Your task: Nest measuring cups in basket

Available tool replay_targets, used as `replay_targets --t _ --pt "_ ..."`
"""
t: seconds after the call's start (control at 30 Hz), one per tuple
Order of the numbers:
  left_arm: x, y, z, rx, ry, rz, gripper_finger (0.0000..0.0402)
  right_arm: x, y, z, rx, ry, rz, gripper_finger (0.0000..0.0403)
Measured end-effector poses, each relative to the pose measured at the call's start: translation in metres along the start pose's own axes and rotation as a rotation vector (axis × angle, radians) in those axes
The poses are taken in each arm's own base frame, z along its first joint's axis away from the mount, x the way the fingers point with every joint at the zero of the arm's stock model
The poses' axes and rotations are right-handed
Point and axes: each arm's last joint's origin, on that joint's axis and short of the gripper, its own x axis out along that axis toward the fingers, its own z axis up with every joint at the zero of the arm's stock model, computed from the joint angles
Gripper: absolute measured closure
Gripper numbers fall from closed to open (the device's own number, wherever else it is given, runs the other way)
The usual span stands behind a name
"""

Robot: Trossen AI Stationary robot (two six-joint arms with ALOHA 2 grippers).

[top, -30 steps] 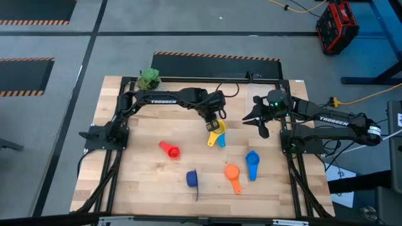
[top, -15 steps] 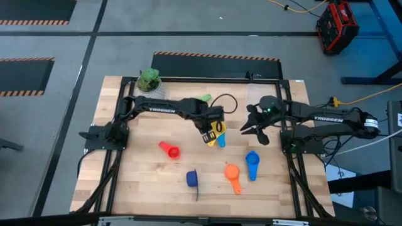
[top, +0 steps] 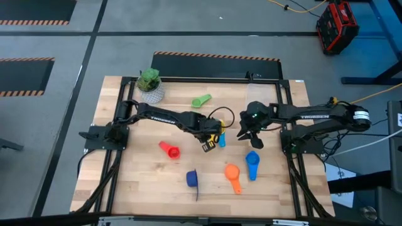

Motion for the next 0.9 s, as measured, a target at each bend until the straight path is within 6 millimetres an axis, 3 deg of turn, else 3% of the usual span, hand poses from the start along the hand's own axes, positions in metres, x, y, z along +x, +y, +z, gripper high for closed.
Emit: replay_targets --t 0.4,0.9 --pt "0.022 0.005 -0.009 -0.043 -0.036 -0.031 0.0337 0.034 -0.016 -0.003 0.028 0.055 0.007 0.0317" --pt "0.021 -0.003 0.003 -0.080 -0.137 -0.167 0.0337 0.067 -0.032 -0.002 0.055 0.007 -0.035 0.0317"
